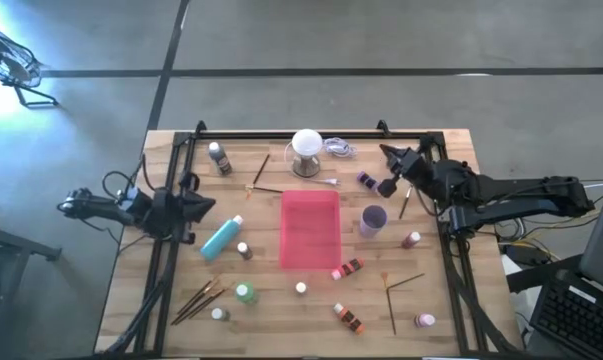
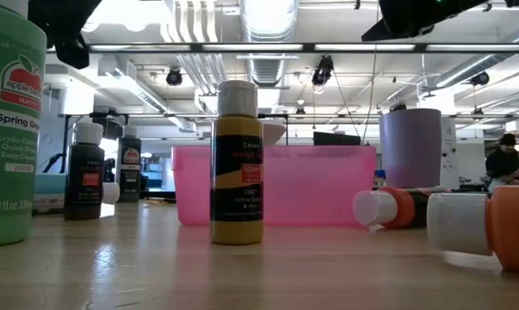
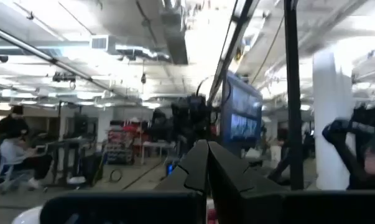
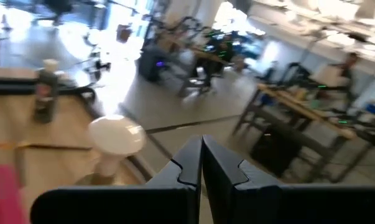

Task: Pick & Place Paint Supplies
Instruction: Put the silver paintbrush into the purple cup

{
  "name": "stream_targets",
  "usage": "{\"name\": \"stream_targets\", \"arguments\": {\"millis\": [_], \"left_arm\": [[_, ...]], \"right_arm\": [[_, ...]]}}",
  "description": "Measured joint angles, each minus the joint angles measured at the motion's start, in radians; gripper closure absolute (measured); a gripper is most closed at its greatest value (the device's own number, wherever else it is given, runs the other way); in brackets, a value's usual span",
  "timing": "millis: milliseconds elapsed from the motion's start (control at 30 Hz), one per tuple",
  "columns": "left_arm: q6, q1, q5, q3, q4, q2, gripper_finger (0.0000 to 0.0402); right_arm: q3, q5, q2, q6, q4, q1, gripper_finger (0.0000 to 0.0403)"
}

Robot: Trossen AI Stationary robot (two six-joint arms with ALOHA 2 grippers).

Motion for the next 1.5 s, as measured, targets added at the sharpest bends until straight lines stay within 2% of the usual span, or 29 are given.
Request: {"name": "stream_targets", "arguments": {"millis": [200, 367, 567, 833, 967, 1133, 1233, 1400, 1500], "left_arm": [[0.009, 0.000, -0.162, 0.067, 0.000, 0.120, 0.0388], [0.052, 0.000, -0.221, 0.185, -0.053, 0.286, 0.0387], [0.056, 0.005, -0.361, 0.449, -0.418, 0.489, 0.0373], [-0.038, 0.061, -0.497, 0.765, -0.871, 0.733, 0.0279], [0.001, 0.115, -0.495, 0.844, -1.026, 0.826, 0.0244], [0.061, 0.194, -0.485, 0.898, -1.149, 0.930, 0.0234], [0.084, 0.259, -0.398, 0.921, -1.189, 0.973, 0.0234], [0.084, 0.407, -0.146, 0.955, -1.263, 1.057, 0.0234], [0.089, 0.505, -0.067, 0.978, -1.313, 1.105, 0.0234]], "right_arm": [[0.000, 0.013, 0.004, -0.024, 0.065, -0.060, 0.0394], [-0.005, 0.010, 0.025, -0.009, 0.057, -0.123, 0.0394], [-0.008, 0.008, 0.066, -0.009, 0.056, -0.183, 0.0394], [-0.008, 0.005, 0.100, -0.010, 0.060, -0.210, 0.0394], [-0.008, 0.005, 0.096, -0.009, 0.061, -0.210, 0.0394], [-0.008, 0.005, 0.097, -0.009, 0.060, -0.210, 0.0394], [-0.008, 0.005, 0.097, -0.009, 0.060, -0.210, 0.0394], [-0.008, 0.004, 0.097, -0.009, 0.060, -0.210, 0.0394], [-0.008, 0.003, 0.097, -0.009, 0.060, -0.210, 0.0394]]}}
